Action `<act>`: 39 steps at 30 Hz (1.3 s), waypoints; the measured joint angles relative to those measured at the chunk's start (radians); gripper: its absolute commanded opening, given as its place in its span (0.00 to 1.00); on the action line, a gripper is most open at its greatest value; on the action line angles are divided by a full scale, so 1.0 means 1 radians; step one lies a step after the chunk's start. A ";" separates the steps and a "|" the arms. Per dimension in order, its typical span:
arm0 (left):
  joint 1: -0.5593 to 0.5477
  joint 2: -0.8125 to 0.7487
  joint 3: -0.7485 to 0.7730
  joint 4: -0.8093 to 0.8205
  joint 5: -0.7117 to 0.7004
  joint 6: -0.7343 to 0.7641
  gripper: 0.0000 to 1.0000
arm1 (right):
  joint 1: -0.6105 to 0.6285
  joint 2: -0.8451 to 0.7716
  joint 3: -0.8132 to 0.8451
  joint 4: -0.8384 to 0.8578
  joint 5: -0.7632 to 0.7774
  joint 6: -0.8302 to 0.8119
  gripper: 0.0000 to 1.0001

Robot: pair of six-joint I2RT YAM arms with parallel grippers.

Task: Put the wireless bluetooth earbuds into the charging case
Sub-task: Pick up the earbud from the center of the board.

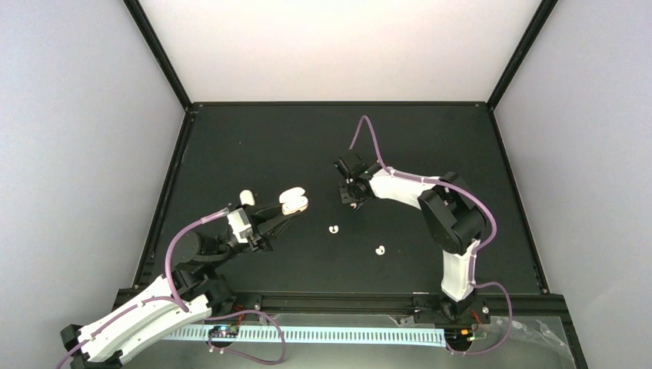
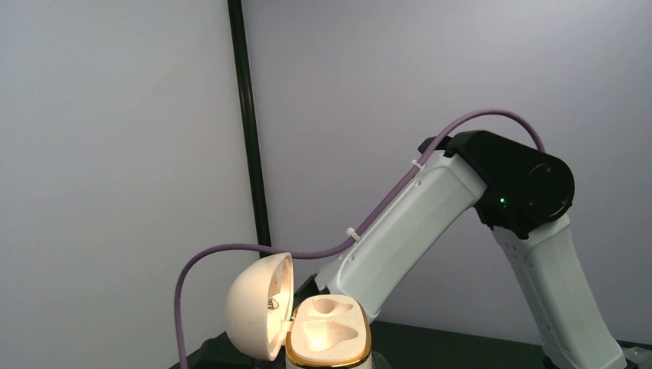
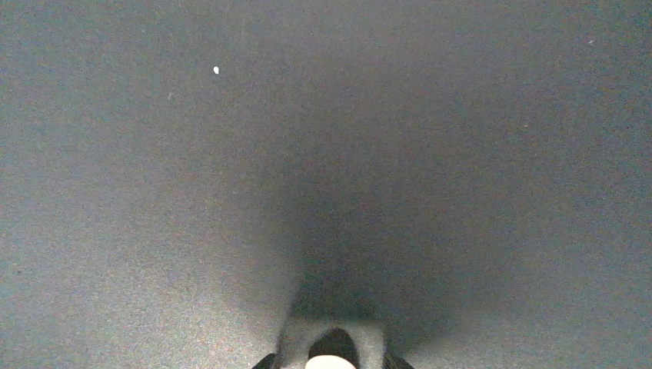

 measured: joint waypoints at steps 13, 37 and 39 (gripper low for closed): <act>-0.004 -0.032 0.000 -0.002 0.000 0.000 0.02 | 0.041 0.054 0.084 -0.122 0.062 0.033 0.29; -0.004 -0.039 0.000 -0.002 0.001 -0.001 0.02 | 0.042 0.092 0.146 -0.201 0.067 0.029 0.19; -0.004 -0.039 0.000 -0.002 0.001 -0.001 0.02 | 0.042 0.094 0.148 -0.201 0.062 0.028 0.17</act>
